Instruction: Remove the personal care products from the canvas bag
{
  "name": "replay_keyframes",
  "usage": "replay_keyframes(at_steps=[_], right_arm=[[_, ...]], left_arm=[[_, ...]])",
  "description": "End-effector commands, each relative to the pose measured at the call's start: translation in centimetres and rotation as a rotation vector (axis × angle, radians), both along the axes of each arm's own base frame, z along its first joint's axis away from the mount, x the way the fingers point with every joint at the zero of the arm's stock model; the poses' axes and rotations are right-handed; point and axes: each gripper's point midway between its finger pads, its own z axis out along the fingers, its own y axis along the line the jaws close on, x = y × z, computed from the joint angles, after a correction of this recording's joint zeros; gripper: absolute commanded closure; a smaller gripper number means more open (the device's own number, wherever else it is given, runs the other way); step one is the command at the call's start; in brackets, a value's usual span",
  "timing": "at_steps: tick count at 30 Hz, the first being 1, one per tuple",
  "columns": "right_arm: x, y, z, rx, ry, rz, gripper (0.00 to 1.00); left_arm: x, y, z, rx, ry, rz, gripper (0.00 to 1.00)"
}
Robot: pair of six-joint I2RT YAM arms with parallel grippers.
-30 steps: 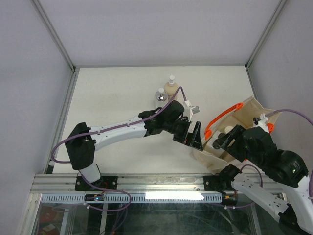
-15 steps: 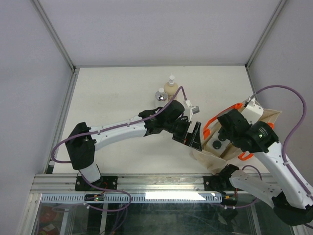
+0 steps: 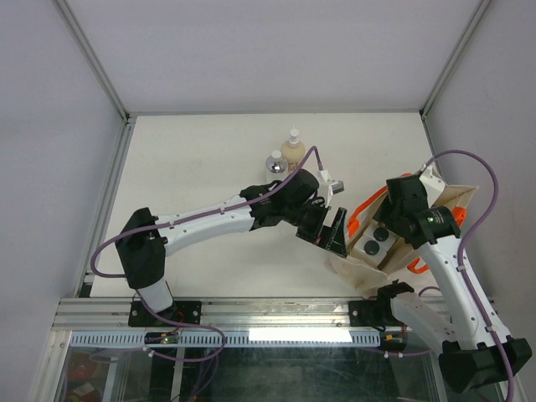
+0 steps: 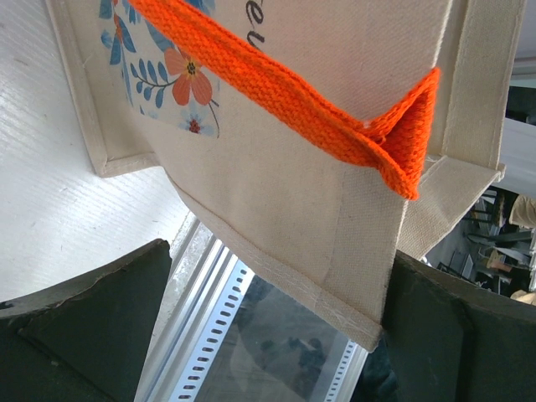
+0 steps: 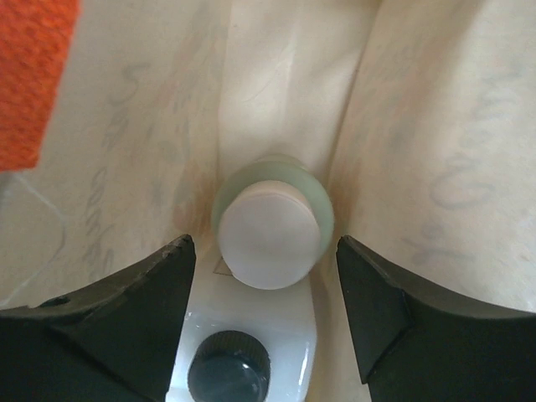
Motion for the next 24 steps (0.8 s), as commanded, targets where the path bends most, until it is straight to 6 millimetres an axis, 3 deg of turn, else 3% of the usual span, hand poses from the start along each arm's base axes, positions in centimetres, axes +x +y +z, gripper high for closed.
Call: replay_keyframes(at_steps=[1,12,17,19,23,24], right_arm=[[1.6,1.1,-0.2,0.053,-0.043,0.052,0.29],[1.1,0.4,-2.0,0.019,0.058,0.007,0.32],[0.9,0.0,-1.5,0.005,0.05,-0.007,0.44],[1.0,0.0,-1.1,0.01,0.023,-0.013,0.55],[1.1,0.1,-0.7,0.014,0.002,0.001,1.0],[1.2,0.1,-0.4,0.014,-0.009,0.002,1.0]], left_arm=[[0.0,-0.3,-0.5,0.027,-0.047,-0.024,0.01],[0.1,-0.7,-0.6,0.03,-0.041,-0.02,0.01],[0.0,-0.8,-0.6,0.03,-0.043,-0.02,0.01],[0.0,-0.8,-0.5,0.03,-0.042,-0.019,0.01],[-0.1,-0.9,-0.5,0.027,-0.043,-0.025,0.01],[-0.1,-0.9,-0.4,0.026,-0.045,-0.026,0.01]])
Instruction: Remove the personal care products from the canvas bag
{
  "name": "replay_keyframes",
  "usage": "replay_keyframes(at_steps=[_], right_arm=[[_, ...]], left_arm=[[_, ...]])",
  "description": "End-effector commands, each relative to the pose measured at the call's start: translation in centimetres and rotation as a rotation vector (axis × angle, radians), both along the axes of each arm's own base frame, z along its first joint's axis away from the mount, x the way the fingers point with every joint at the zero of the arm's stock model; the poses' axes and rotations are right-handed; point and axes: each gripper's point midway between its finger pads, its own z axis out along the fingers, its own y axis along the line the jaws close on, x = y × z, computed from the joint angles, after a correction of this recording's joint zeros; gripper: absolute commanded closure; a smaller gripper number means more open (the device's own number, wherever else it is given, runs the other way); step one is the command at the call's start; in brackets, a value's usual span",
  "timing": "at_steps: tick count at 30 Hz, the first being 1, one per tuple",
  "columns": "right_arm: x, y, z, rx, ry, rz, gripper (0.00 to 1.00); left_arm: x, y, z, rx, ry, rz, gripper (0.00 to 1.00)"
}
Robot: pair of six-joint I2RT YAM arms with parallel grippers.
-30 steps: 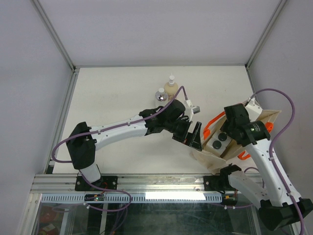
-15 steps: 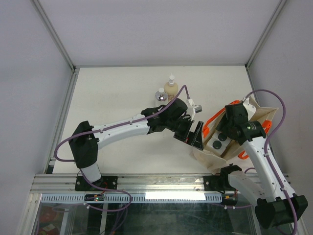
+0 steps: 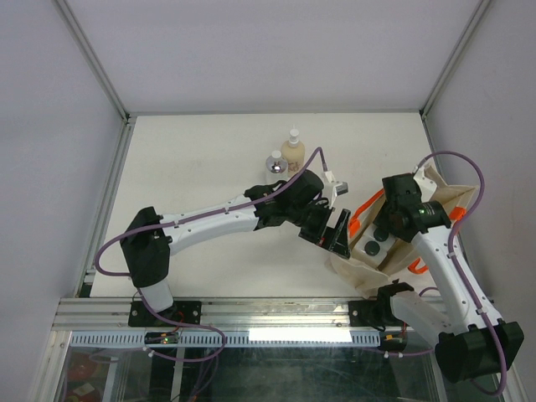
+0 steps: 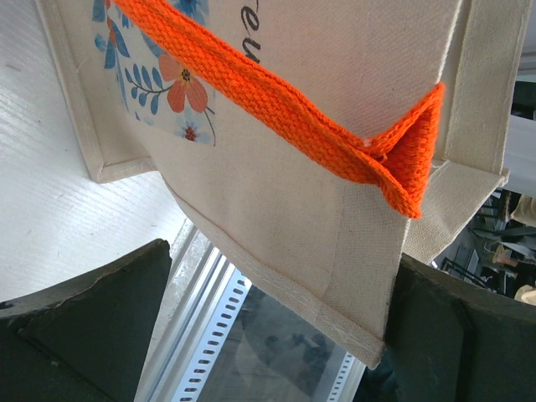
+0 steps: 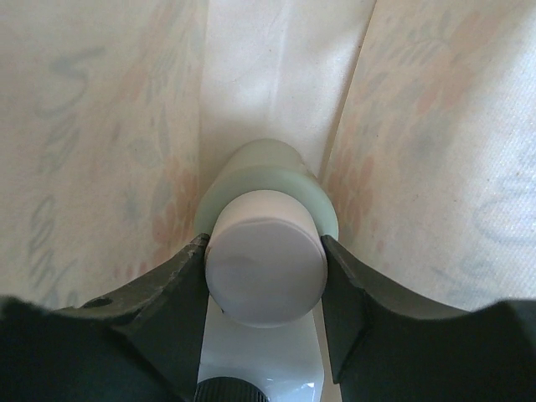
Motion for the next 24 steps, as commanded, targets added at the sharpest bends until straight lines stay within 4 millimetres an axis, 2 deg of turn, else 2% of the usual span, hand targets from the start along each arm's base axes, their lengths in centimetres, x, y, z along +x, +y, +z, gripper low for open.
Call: replay_keyframes(at_steps=[1,6,13,24], right_arm=[[1.3,0.0,2.7,0.013,-0.122,0.002,1.0],[2.3,0.5,5.0,0.019,-0.172,0.058,1.0],[2.5,1.0,7.8,0.033,-0.203,0.099,1.0],[1.3,0.6,12.4,0.035,-0.237,0.089,1.0]], left_arm=[[0.2,-0.3,-0.2,0.018,-0.039,-0.009,0.01],[0.3,-0.4,-0.2,0.023,-0.045,-0.01,0.01],[0.8,-0.4,0.8,0.018,-0.076,0.006,0.01],[2.2,-0.3,3.9,-0.016,-0.157,0.061,0.01]])
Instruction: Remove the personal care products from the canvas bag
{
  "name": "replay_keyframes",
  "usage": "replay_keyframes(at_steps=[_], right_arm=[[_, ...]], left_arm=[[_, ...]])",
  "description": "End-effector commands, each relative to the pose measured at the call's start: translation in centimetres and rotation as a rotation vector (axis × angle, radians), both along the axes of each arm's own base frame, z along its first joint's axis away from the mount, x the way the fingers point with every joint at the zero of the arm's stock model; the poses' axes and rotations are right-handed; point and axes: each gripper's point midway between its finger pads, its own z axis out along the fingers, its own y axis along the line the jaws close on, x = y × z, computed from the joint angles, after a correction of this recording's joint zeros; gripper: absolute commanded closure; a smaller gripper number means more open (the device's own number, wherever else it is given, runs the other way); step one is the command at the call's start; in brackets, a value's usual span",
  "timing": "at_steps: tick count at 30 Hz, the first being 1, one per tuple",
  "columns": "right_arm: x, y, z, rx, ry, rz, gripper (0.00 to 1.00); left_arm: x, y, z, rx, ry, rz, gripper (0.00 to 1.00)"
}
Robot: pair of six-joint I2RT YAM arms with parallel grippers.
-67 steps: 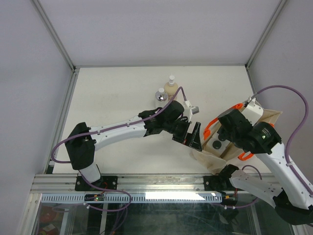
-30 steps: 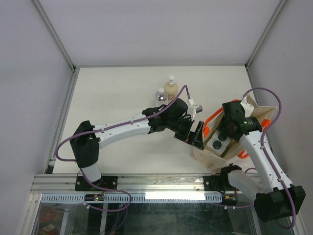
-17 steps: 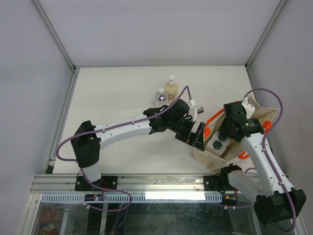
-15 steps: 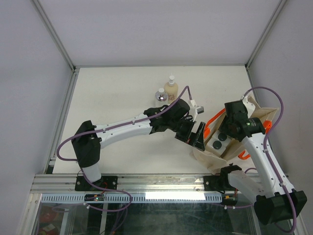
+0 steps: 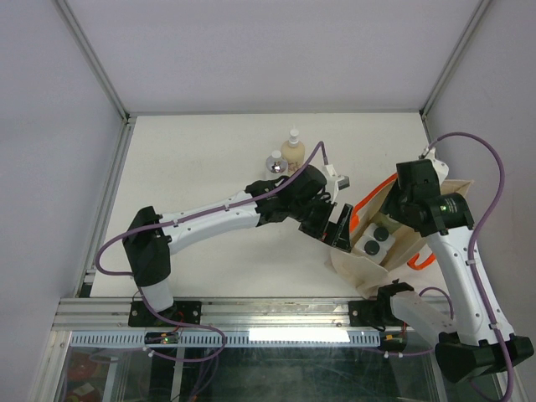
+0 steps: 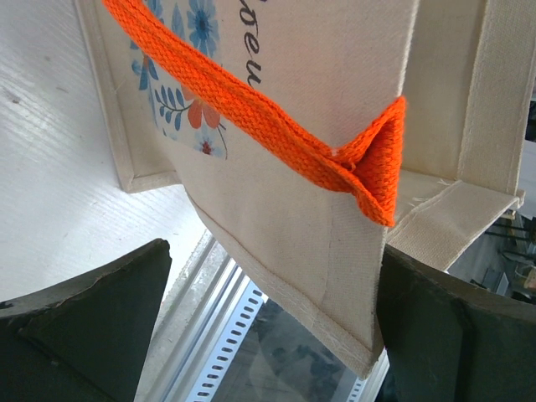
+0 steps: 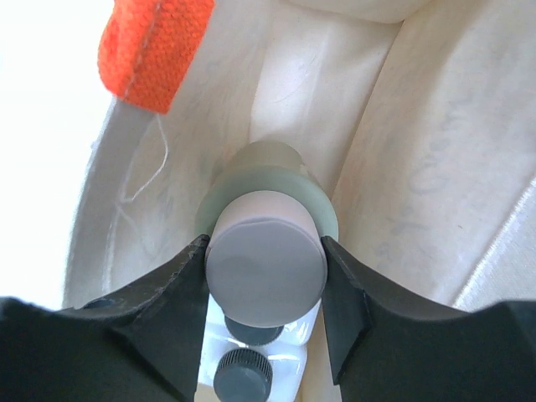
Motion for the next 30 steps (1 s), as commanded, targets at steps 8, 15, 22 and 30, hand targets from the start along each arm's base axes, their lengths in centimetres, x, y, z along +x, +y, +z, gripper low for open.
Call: replay_keyframes(at_steps=[8,15,22,30], right_arm=[[0.0,-0.2,8.1,-0.008,-0.153,0.06,1.0],[-0.3,0.2,11.6,0.001,-0.202,0.114,1.0],[-0.3,2.0,14.8,0.075,-0.274,0.2,1.0],[-0.5,4.0,19.0,0.151,-0.341,0.295,1.0]], left_arm=[[1.4,0.9,5.8,-0.084,-0.156,0.076,0.01],[2.2,2.4,7.6,-0.091,-0.212,0.143,0.01],[3.2,4.2,8.8,-0.091,-0.26,0.2,0.01],[4.3,6.3,9.2,-0.086,-0.276,0.256,0.01]])
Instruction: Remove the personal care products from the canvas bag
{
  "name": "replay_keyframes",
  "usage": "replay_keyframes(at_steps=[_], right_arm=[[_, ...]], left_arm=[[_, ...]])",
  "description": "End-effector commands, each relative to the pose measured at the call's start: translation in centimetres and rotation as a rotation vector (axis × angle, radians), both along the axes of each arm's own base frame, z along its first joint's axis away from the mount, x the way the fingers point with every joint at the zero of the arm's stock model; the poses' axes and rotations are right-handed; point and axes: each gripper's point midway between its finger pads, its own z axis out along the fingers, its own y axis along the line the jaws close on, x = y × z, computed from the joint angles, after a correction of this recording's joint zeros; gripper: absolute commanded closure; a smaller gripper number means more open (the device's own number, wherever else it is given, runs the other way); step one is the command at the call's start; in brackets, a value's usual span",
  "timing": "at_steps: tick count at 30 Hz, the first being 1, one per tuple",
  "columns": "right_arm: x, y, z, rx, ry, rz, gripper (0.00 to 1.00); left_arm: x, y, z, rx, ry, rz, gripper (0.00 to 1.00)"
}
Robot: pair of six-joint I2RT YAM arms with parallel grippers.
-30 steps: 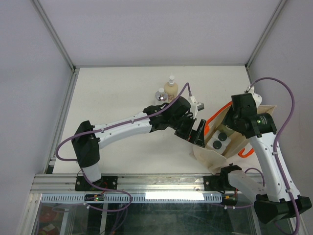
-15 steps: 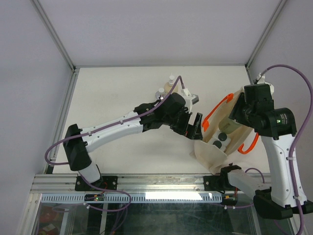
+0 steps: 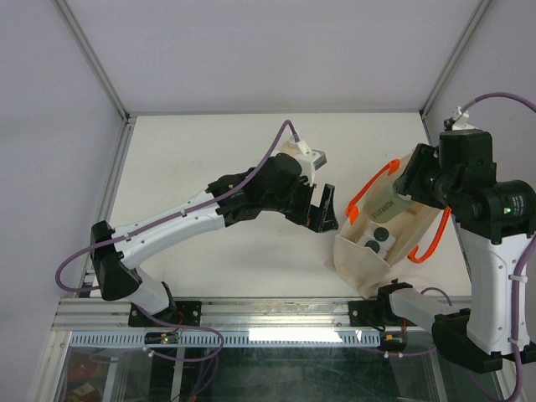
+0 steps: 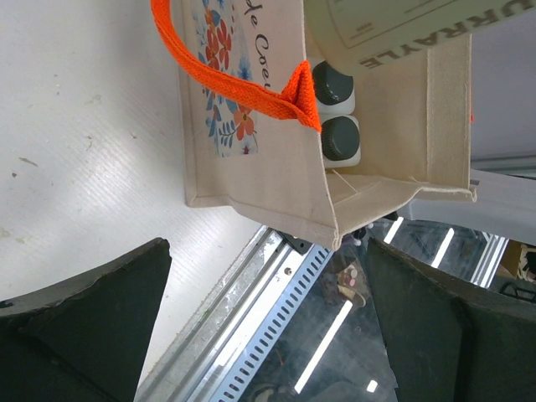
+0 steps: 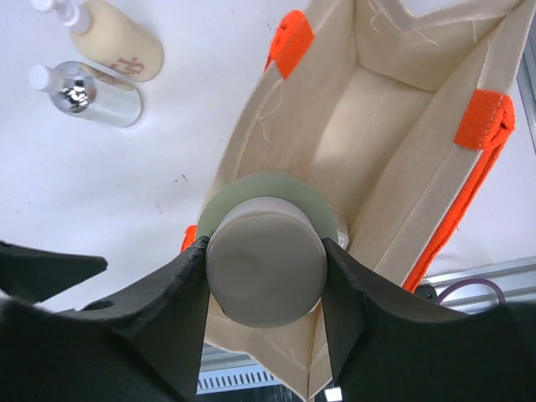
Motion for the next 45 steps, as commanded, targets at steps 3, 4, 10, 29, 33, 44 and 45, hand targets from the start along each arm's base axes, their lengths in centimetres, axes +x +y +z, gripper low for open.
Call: replay_keyframes(at_steps=[3,4,10,29,33,44,45], right_arm=[[1.5,3.3,5.9,0.119,-0.182,0.164,1.0],[1.7,3.9,6.2,0.132,-0.191,0.194,1.0],[3.1,6.9,7.4,0.21,-0.183,0.33,1.0],[11.3,20.9,1.5,0.15,-0.113,0.623,1.0],[13.7,24.4,-2.3,0.036,-0.124,0.648,1.0],[19.2,32.1,-9.3,-0.062,-0.139,0.704,1.0],[19.5,32.5,-9.8,-0.069,-0.136,0.709,1.0]], left_arm=[[1.7,2.4,2.2,-0.04,-0.071,0.068,0.01],[2.0,2.7,2.4,-0.042,-0.076,0.079,0.01],[3.8,4.9,4.0,-0.069,-0.107,0.141,0.01],[9.1,16.2,10.0,-0.072,-0.326,0.565,0.01],[9.3,18.0,10.8,-0.064,-0.357,0.629,0.01],[9.2,21.4,11.1,-0.014,-0.37,0.747,0.01],[9.2,21.6,11.1,-0.011,-0.371,0.755,0.01]])
